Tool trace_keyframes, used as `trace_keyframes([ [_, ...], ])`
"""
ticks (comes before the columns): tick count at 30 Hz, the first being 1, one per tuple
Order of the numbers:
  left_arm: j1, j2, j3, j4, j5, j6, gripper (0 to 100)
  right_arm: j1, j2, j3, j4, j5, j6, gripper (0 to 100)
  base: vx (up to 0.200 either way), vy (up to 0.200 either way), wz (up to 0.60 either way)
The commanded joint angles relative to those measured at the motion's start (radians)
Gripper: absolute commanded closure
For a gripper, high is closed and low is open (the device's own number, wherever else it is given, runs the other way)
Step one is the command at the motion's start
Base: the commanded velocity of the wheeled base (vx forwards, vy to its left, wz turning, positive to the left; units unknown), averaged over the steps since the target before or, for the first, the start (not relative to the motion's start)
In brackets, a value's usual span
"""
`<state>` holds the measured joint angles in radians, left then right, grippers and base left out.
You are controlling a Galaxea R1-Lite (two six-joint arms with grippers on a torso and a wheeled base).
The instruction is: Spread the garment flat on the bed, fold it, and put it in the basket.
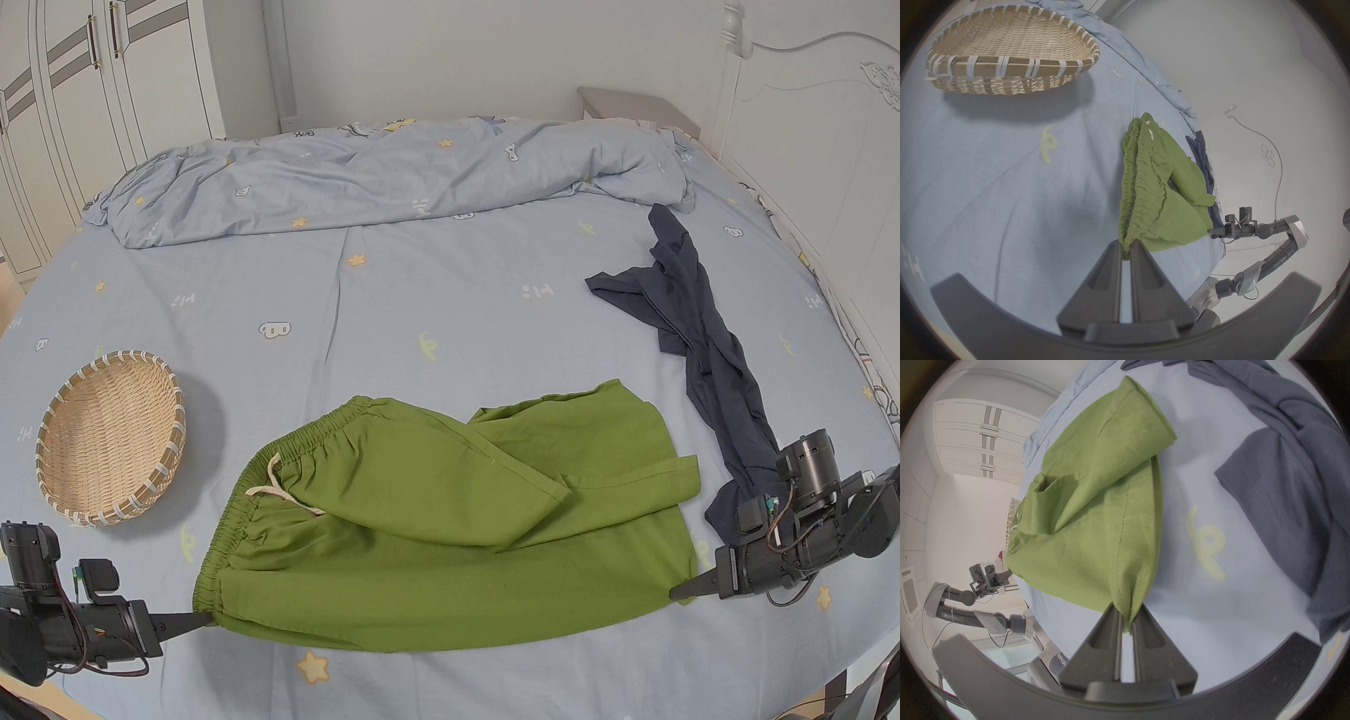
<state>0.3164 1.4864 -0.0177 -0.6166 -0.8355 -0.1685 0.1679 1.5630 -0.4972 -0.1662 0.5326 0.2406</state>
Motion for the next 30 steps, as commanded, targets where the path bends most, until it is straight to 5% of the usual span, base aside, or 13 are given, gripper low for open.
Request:
trace_keyframes([
  [1, 0.016, -0.086, 0.018, 0.055, 0.003, 0.023, 100, 0.074, -0.23, 0.059, 0.117, -0.066, 0.006, 100, 0.0, 0.0, 0.0],
  [5, 0.027, -0.132, 0.018, 0.107, 0.004, 0.053, 100, 0.111, -0.325, 0.083, 0.215, -0.1, 0.012, 100, 0.0, 0.0, 0.0],
  [16, 0.058, -0.273, 0.018, 0.319, 0.01, 0.156, 100, 0.119, -0.285, 0.138, 0.174, -0.102, 0.012, 100, 0.0, 0.0, 0.0],
  [30, 0.043, -0.153, 0.018, 0.328, 0.012, 0.181, 100, 0.122, -0.123, 0.17, 0.06, -0.1, 0.003, 100, 0.0, 0.0, 0.0],
])
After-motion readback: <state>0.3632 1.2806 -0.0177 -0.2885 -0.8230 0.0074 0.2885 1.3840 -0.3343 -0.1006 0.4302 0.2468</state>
